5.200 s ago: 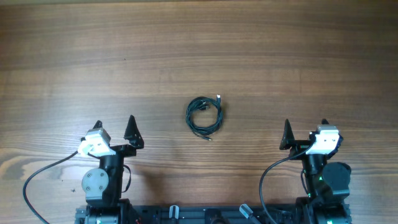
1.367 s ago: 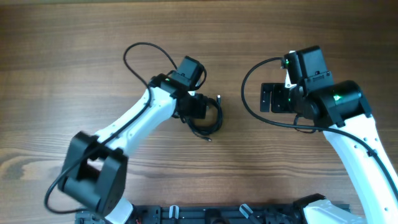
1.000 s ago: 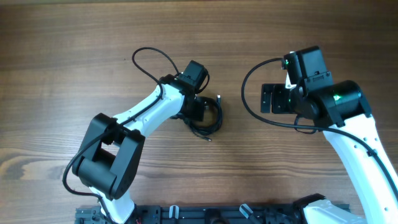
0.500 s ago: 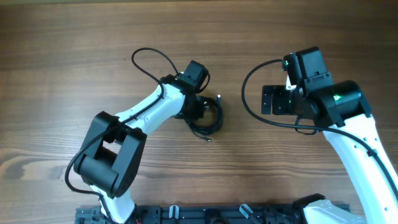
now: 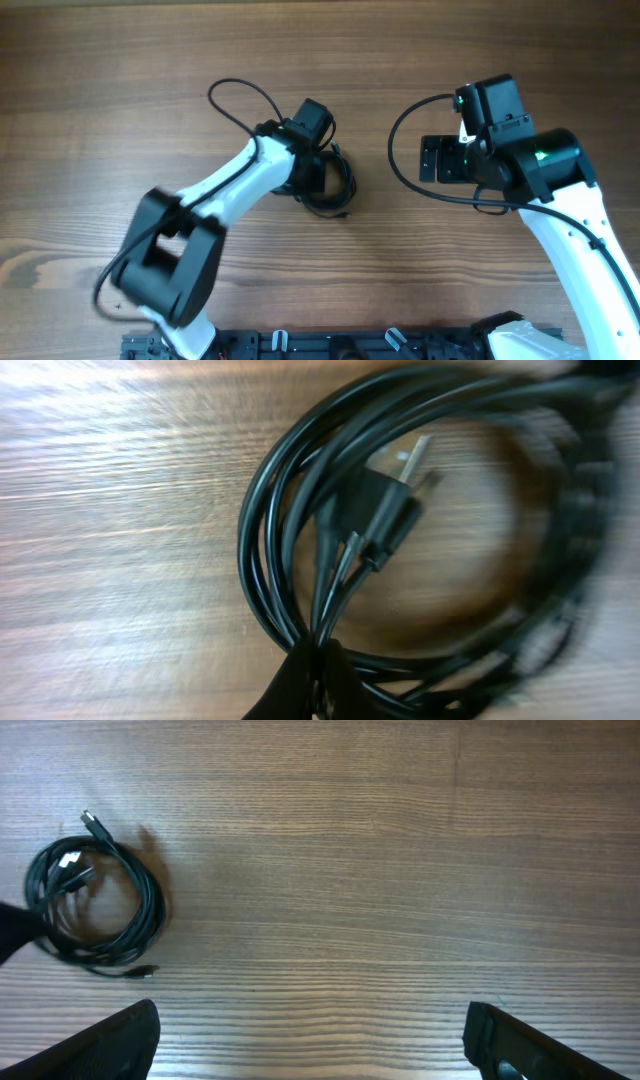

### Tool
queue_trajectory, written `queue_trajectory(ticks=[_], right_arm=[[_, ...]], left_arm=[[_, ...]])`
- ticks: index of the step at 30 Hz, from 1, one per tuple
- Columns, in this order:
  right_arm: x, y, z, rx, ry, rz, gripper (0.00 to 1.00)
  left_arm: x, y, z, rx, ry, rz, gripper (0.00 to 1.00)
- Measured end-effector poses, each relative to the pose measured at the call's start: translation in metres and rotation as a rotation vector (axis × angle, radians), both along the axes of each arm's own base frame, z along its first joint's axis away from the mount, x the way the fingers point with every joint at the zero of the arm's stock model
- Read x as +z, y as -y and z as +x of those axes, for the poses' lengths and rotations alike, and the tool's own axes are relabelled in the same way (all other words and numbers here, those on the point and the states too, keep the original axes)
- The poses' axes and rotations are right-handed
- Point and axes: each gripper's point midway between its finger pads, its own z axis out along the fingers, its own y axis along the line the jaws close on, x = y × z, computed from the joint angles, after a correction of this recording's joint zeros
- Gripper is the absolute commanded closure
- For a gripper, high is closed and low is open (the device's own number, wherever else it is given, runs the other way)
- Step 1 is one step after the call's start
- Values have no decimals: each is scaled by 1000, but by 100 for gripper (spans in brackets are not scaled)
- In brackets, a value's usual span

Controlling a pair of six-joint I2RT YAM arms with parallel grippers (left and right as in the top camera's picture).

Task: Untangle cables

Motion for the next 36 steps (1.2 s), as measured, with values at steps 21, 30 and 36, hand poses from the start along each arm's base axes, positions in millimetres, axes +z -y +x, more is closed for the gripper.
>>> queue_trajectory(ticks=[21,30,36], right_arm=[[1,-67,-6,376,-36,254,0],[25,-113,-15,621,22,479,0],[33,-124,-19,664,35,541,0]], left_arm=[[314,15,6,-182,938,-499,96],[357,-12,-6,-86,1078,-512,92],[364,-23,-13,-37,1096,-508,78]])
